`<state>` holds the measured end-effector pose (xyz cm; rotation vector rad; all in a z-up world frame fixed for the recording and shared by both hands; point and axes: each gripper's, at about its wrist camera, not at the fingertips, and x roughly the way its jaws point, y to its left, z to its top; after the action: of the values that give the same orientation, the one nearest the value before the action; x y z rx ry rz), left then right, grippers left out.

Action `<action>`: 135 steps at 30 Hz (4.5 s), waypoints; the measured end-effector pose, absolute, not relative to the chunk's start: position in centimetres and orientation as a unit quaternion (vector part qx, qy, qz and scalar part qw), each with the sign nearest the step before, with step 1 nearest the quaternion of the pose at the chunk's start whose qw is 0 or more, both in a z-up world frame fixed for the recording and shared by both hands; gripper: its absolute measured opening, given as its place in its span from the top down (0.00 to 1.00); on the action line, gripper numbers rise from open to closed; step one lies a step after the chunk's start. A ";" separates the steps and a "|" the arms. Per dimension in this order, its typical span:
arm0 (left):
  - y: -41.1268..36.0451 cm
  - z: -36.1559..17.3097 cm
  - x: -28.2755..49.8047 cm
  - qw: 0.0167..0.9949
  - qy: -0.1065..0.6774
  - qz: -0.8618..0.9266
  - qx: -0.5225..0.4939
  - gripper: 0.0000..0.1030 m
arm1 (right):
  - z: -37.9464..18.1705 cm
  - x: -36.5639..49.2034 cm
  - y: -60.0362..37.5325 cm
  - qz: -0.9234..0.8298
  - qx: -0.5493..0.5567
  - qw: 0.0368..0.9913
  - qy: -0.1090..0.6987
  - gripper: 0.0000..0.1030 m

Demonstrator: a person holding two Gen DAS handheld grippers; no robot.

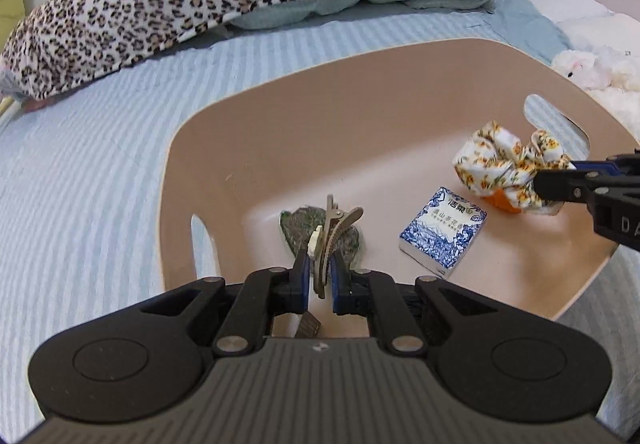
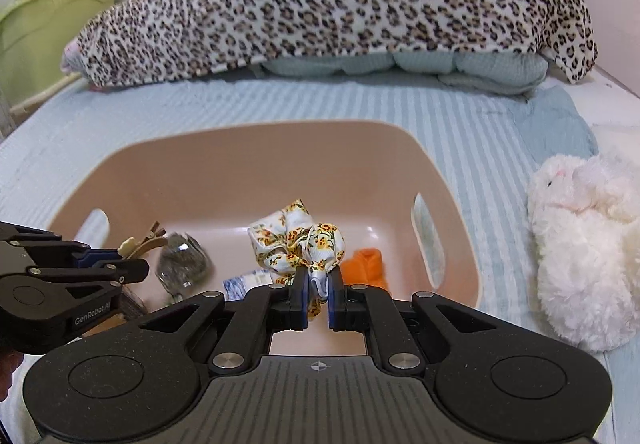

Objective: Organize objects
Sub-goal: 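Carry both items over the basket and release them inside, then grasp the black cube with the right gripper while the left grasps the white box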

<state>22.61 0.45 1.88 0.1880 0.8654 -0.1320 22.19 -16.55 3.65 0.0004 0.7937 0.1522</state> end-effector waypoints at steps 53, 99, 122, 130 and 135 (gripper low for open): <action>3.0 -1.5 13.0 0.885 0.461 -0.036 0.045 0.13 | -2.3 13.1 -16.2 0.107 -0.043 0.881 0.459 0.07; -2.5 -3.8 14.0 0.903 0.424 -0.062 0.002 0.10 | -3.4 15.1 -19.9 0.058 -0.006 0.885 0.462 0.18; 0.7 -3.1 15.1 0.893 0.447 -0.001 -0.052 0.34 | -4.1 15.7 -16.4 0.090 -0.027 0.885 0.456 0.24; 1.2 -2.9 15.0 0.894 0.447 -0.007 -0.038 0.68 | -4.1 15.9 -16.9 0.089 -0.025 0.889 0.449 0.58; 1.3 -2.7 14.5 0.896 0.442 -0.009 -0.035 0.69 | -4.0 15.9 -17.1 0.093 -0.019 0.889 0.448 0.72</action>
<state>14.51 1.30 -2.71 -0.0733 0.9163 -0.0178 15.90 -17.08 -4.02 -0.0398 0.9308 0.1924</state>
